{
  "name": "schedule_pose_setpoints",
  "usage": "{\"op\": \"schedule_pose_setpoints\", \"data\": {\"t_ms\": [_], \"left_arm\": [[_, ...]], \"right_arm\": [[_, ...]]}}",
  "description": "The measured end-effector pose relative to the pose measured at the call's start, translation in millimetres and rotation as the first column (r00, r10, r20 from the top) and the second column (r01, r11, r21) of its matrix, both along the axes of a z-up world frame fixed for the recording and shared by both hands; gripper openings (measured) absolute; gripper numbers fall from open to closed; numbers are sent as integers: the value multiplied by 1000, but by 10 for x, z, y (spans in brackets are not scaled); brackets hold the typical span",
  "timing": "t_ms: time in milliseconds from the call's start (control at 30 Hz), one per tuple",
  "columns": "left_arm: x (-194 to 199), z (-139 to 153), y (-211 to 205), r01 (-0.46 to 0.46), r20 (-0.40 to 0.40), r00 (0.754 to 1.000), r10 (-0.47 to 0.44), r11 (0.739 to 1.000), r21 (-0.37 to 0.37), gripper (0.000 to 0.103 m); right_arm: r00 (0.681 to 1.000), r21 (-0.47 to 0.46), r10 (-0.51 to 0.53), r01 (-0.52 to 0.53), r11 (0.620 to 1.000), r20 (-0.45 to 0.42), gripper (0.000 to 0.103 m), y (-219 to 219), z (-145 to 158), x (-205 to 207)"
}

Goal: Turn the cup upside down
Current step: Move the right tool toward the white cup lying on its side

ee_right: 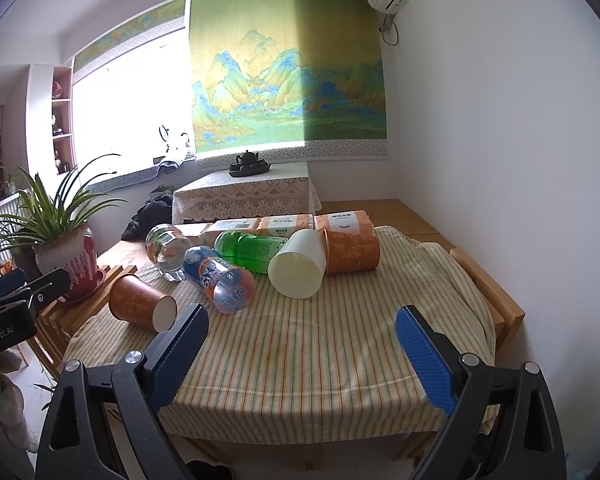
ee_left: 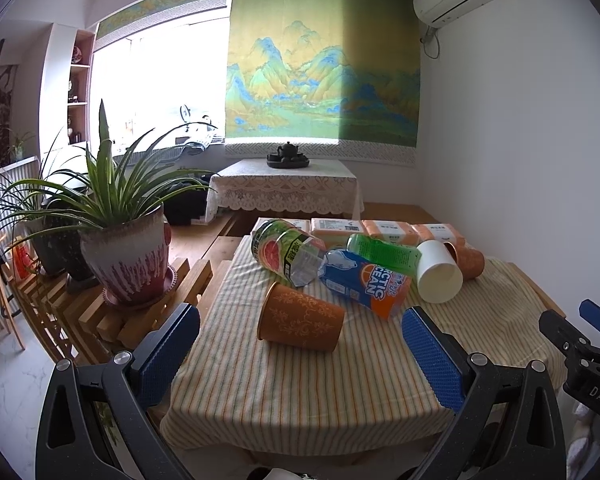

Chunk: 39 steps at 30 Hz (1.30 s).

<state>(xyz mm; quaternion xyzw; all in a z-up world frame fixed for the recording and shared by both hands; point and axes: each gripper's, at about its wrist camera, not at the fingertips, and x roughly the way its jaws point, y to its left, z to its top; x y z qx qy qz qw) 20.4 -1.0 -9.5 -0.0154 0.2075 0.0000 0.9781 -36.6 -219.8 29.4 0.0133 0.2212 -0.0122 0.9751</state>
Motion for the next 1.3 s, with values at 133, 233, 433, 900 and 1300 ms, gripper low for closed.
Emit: {"op": "schedule_pose_setpoints", "data": {"t_ms": [133,233,433,900,1300], "left_arm": [[33,-27,-5,3,-10,1000,-3,1000,-1,103],[60,-43,0,4,-20,1000,-4,1000,-5,103],[106,-72,3,-2,-31,1000,2,1000,-7,103],[283,-178,26,-16,-66,998,16,1000,-4,103],[546,-278,114,-44,-98,994,44,999,3,103]], "right_arm": [[1000,5,-3,3,1000,-12,93,-25,-16,33],[1000,11,-6,6,1000,-20,93,-53,-32,63],[999,42,10,-8,999,-52,93,-149,-46,188],[987,141,-2,25,990,-162,93,-803,-68,1113],[899,407,122,67,911,-420,93,-1120,-283,2141]]}}
